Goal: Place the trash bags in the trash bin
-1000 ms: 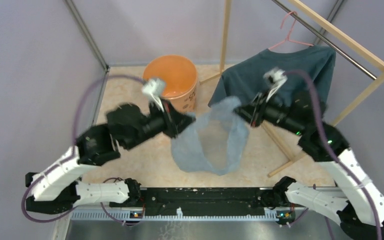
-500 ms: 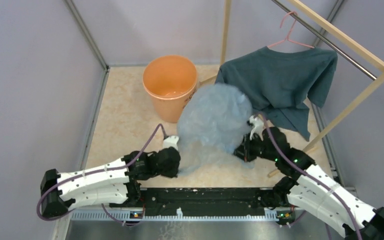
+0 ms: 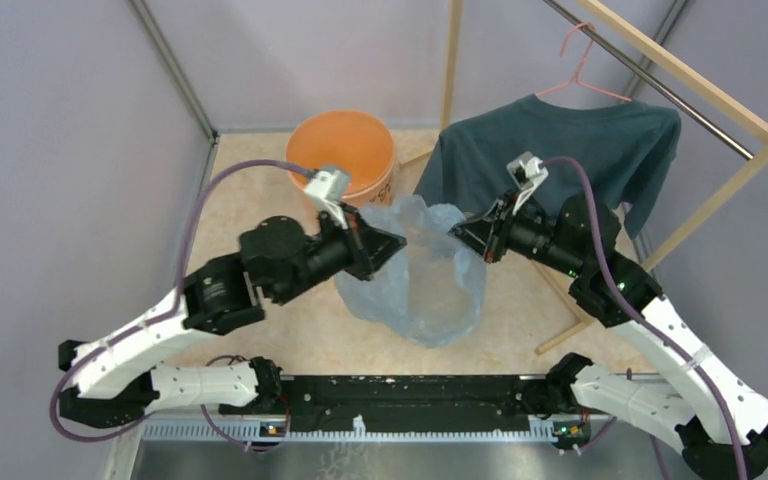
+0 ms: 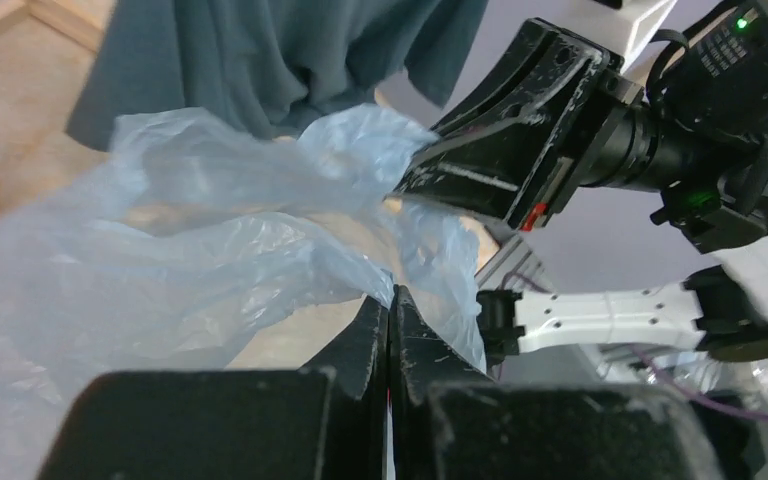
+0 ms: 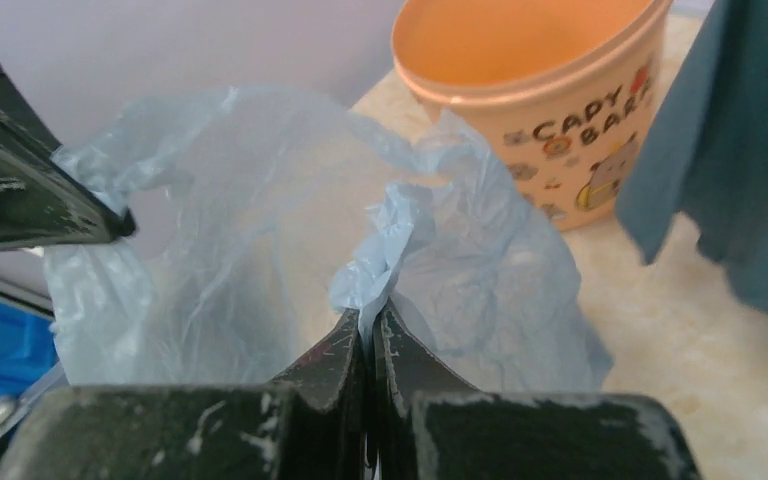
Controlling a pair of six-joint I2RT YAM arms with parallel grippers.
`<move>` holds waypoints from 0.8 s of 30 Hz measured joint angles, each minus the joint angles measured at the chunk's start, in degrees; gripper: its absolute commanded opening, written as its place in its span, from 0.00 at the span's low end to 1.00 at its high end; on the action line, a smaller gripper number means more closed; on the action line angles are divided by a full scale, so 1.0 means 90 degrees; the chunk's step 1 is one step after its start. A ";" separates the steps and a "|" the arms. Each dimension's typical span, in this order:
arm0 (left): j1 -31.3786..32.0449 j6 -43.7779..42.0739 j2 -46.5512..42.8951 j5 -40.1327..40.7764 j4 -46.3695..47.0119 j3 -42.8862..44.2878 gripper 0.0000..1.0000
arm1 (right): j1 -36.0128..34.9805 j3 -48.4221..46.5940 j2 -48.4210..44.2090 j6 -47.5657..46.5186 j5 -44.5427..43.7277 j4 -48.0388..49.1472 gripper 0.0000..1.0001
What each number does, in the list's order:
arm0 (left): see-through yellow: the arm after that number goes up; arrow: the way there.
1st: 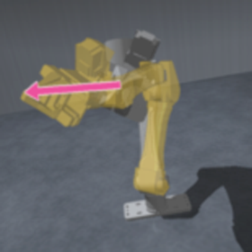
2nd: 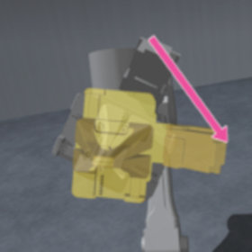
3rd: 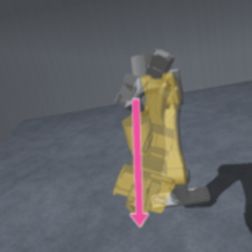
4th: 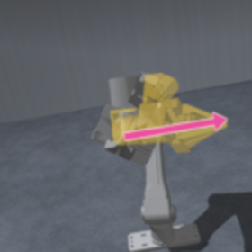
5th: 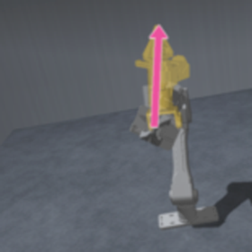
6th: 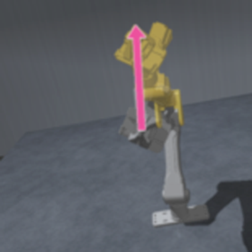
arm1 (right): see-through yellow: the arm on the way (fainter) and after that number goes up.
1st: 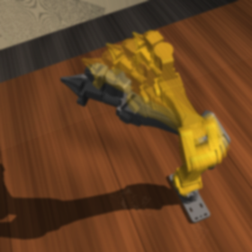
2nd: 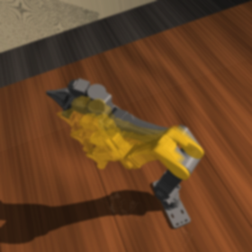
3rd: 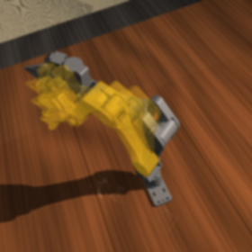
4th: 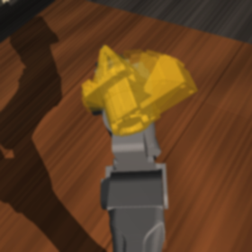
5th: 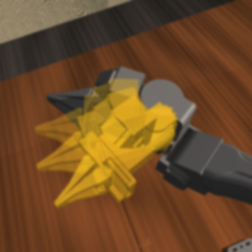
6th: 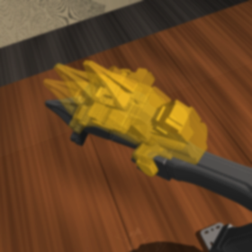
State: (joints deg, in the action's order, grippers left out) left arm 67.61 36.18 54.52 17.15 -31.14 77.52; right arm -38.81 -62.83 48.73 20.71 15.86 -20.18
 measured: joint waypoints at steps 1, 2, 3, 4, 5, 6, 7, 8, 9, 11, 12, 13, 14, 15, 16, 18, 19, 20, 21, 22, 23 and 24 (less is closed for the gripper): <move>0.0000 -0.0087 0.0187 -0.0126 0.0197 -0.0041 0.00 | 0.0000 0.0287 -0.0100 0.0129 0.0121 0.0243 0.00; 0.0000 -0.0153 0.0330 -0.0238 0.0347 -0.0141 0.00 | 0.0000 0.0578 -0.0204 0.0265 0.0219 0.0401 0.00; 0.0000 -0.0192 0.0459 -0.0364 0.0478 -0.0274 0.00 | 0.0000 0.0952 -0.0340 0.0464 0.0321 0.0617 0.00; 0.0000 -0.0211 0.0624 -0.0483 0.0563 -0.0427 0.00 | 0.0000 0.1333 -0.0474 0.0678 0.0420 0.0814 0.00; 0.0000 -0.0211 0.0760 -0.0556 0.0619 -0.0578 0.00 | 0.0000 0.1732 -0.0597 0.0918 0.0510 0.1008 0.00; 0.0000 -0.0206 0.0877 -0.0651 0.0648 -0.0753 0.00 | 0.0000 0.2093 -0.0707 0.1180 0.0602 0.1197 0.01; 0.0005 -0.0204 0.0952 -0.0709 0.0653 -0.0882 0.00 | 0.0000 0.2375 -0.0780 0.1399 0.0678 0.1341 0.02; 0.0005 -0.0199 0.1003 -0.0767 0.0668 -0.0979 0.00 | 0.0000 0.2608 -0.0833 0.1593 0.0743 0.1498 0.03; 0.0005 -0.0187 0.1032 -0.0818 0.0704 -0.1056 0.00 | 0.0000 0.2807 -0.0874 0.1787 0.0811 0.1644 0.04; 0.0005 -0.0182 0.1069 -0.0867 0.0814 -0.1066 0.00 | 0.0000 0.2990 -0.0916 0.2033 0.0906 0.1853 0.09; 0.0005 -0.0182 0.1086 -0.0877 0.0886 -0.1056 0.00 | 0.0000 0.3024 -0.0920 0.2115 0.0947 0.1960 0.12; 0.0005 -0.0182 0.1117 -0.0884 0.0930 -0.1032 0.00 | 0.0000 0.3024 -0.0920 0.2195 0.0988 0.2052 0.15; 0.0005 -0.0180 0.1161 -0.0884 0.0974 -0.1005 0.00 | 0.0000 0.3024 -0.0923 0.2246 0.1035 0.2171 0.18; 0.0005 -0.0180 0.1197 -0.0889 0.1010 -0.0993 0.00 | 0.0000 0.3024 -0.0930 0.2288 0.1078 0.2276 0.22; 0.0005 -0.0180 0.1236 -0.0899 0.1047 -0.0991 0.00 | 0.0000 0.3024 -0.0935 0.2314 0.1115 0.2348 0.28; 0.0005 -0.0158 0.1309 -0.0928 0.1093 -0.0986 0.00 | 0.0000 0.3021 -0.0945 0.2305 0.1171 0.2412 0.40; 0.0005 -0.0151 0.1321 -0.0933 0.1103 -0.0969 0.00 | 0.0027 0.3024 -0.0945 0.2324 0.1178 0.2392 0.45; 0.0012 -0.0126 0.1336 -0.0947 0.1115 -0.0935 0.00 | 0.0049 0.3024 -0.0940 0.2322 0.1171 0.2378 0.50; 0.0019 -0.0107 0.1353 -0.0957 0.1127 -0.0891 0.00 | 0.0053 0.3024 -0.0950 0.2290 0.1166 0.2348 0.56; 0.0036 -0.0078 0.1367 -0.0969 0.1129 -0.0828 0.00 | 0.0056 0.3024 -0.0957 0.2227 0.1149 0.2307 0.62; 0.0046 -0.0061 0.1382 -0.0984 0.1137 -0.0780 0.00 | 0.0056 0.3024 -0.0974 0.2176 0.1122 0.2280 0.67; 0.0061 -0.0034 0.1401 -0.0998 0.1129 -0.0724 0.00 | 0.0066 0.3021 -0.1001 0.2096 0.1083 0.2229 0.74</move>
State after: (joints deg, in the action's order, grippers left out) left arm 68.16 35.88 67.13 8.16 -20.97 71.00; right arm -38.22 -35.64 39.72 39.57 25.61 -0.12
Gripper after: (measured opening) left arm 0.005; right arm 0.591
